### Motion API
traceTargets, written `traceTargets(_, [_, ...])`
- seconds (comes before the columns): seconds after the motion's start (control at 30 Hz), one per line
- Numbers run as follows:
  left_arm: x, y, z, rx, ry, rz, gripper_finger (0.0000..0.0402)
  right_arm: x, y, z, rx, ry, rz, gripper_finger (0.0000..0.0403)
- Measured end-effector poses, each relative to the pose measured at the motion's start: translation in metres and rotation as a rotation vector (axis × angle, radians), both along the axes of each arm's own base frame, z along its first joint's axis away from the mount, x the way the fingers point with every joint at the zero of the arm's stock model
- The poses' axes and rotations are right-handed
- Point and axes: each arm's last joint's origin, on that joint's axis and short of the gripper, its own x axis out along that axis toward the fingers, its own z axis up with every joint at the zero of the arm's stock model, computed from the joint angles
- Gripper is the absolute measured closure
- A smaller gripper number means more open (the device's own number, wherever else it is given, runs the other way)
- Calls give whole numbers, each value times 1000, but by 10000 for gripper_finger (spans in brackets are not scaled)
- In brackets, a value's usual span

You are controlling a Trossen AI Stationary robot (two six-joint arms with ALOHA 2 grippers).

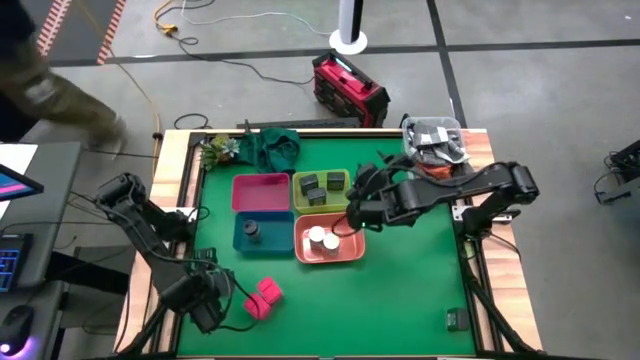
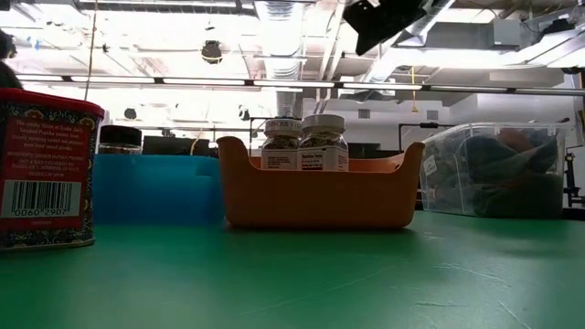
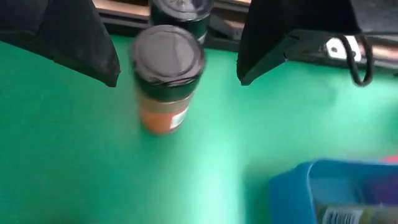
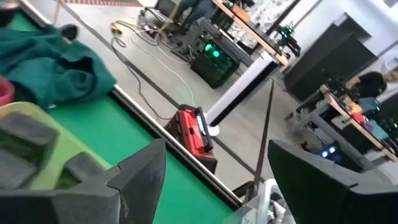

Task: Sort spices by type
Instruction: Put the right black seasoning bottle into the blue bin

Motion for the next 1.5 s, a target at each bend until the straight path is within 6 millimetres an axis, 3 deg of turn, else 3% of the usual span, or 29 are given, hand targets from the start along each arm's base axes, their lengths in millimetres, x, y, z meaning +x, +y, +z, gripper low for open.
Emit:
traceTargets(0.67, [-7,5,-49,-56,87,-14,95,1,3,0,37,-9,23,86])
traceTargets(1.03, [0,12,-52,-54,94,-30,210,1,3,0,36,-7,24,86])
traceTargets(1.23, [1,17,-43,-89,63,-18,211,1,3,0,35,-4,26,86])
traceTargets(1.5, [3,47,5,-127,-98,53,199,1,3,0,35,-4,26,86])
